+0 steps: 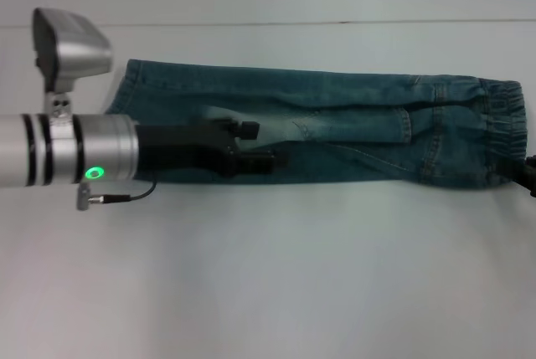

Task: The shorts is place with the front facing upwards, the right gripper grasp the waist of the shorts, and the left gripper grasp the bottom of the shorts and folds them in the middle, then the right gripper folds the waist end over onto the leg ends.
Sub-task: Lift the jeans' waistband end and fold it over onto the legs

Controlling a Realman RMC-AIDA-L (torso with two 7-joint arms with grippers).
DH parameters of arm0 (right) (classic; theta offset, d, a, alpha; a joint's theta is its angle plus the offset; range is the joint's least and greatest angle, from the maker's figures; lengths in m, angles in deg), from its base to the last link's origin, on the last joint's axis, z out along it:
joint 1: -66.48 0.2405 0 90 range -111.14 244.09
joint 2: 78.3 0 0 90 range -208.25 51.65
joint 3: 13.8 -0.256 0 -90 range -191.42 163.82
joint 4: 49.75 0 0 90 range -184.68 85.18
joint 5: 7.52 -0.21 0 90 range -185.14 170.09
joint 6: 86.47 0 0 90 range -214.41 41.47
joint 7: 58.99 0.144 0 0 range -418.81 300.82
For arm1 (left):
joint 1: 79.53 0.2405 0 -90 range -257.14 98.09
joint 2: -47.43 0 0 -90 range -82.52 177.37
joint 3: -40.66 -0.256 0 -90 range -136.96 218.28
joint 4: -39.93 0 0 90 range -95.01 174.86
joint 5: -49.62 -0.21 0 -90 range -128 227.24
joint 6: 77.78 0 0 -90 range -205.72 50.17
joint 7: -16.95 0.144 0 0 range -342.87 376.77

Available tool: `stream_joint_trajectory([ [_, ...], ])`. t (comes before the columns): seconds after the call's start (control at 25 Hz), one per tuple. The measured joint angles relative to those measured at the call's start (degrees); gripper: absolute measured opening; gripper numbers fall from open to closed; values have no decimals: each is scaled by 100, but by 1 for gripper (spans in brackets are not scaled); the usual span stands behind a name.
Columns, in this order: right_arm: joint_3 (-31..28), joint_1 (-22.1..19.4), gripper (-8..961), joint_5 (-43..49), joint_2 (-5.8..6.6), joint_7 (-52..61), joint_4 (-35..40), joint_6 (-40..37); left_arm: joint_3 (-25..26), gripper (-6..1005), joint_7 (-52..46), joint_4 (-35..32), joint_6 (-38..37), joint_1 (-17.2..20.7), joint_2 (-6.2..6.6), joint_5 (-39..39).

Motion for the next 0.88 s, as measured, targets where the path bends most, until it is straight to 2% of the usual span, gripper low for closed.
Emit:
stream_joint_trajectory([
  [0.12, -2, 11, 60, 0, 8, 1, 2, -48, -194, 755, 183, 85, 535, -121, -28, 87],
  [0.44, -2, 41, 59, -7, 20, 1, 79, -86, -646, 577, 1146, 503, 1907, -245, -41, 1099],
  [0.64, -2, 57, 58, -9, 23, 39, 225, -174, -940, 470, 2012, 1298, 2430, -685, -48, 1645],
  [0.88, 2, 109, 59, -9, 23, 55, 322, -200, -1011, 233, 2609, 1981, 2748, -1080, -55, 1955],
])
